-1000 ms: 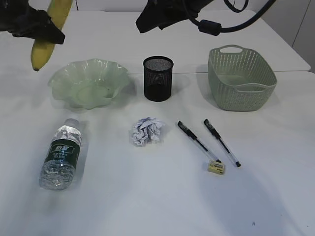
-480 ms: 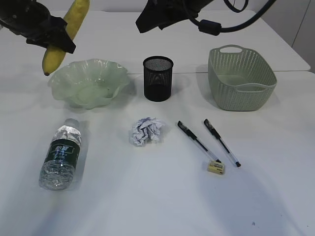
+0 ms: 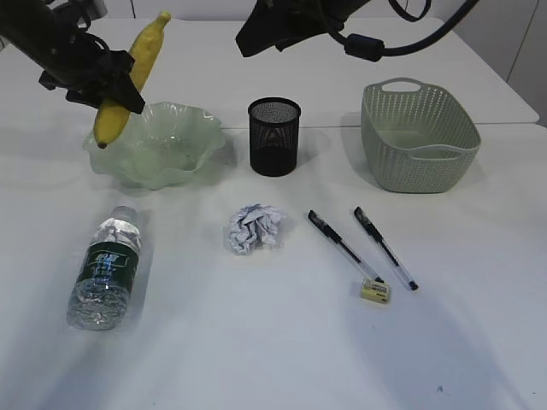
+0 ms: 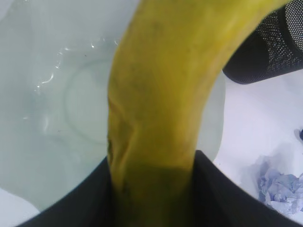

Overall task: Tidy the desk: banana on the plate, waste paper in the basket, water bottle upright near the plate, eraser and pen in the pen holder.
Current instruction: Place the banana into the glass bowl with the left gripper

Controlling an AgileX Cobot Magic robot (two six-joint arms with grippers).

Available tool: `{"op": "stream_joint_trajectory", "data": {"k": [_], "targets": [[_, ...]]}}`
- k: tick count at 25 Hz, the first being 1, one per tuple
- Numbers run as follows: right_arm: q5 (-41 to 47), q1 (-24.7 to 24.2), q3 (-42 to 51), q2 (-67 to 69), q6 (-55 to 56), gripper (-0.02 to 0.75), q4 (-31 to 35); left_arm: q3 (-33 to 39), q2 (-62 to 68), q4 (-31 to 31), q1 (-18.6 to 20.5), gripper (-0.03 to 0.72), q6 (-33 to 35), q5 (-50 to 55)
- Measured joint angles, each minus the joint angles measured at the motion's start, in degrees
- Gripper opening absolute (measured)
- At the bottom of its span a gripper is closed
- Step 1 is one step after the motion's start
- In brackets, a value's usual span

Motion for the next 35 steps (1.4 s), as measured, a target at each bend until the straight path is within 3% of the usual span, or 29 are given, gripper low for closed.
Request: {"op": "stream_joint_trajectory", "data": {"k": [15, 35], "targets": [[-0.13, 0.00, 0.00, 0.00, 0.00, 0.502, 0.00, -7.81, 9.10, -8.45, -0.09, 0.305, -1.08, -1.96], [-1.30, 0.00, 0.00, 0.00, 0.00, 0.503, 0.00, -8.42, 14.41, -13.57, -0.09, 0.305, -1.19, -4.31]]}}
